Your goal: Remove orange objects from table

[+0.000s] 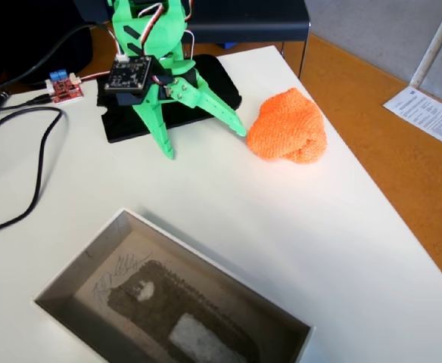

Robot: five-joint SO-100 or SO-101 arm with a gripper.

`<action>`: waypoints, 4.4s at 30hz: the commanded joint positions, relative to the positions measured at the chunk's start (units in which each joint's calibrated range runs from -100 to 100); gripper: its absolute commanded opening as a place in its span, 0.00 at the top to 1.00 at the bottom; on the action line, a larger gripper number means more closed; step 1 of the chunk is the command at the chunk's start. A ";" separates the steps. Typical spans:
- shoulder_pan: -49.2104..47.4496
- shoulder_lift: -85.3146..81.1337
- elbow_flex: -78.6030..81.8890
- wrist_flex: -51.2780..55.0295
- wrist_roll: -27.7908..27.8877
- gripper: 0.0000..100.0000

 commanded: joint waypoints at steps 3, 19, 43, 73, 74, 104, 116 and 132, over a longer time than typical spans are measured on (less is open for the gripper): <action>0.31 -0.01 -0.20 -0.54 -0.05 0.49; 0.31 -0.01 -0.20 -0.54 -0.05 0.49; 0.31 -0.01 -0.20 -0.54 -0.05 0.49; 0.31 -0.01 -0.20 -0.54 -0.05 0.49; 0.31 -0.01 -0.20 -0.54 -0.05 0.49; -8.72 41.87 -57.86 -15.13 11.77 0.49; -31.27 58.91 -78.79 4.57 10.89 0.49; -39.25 56.31 -43.71 -7.92 11.18 0.49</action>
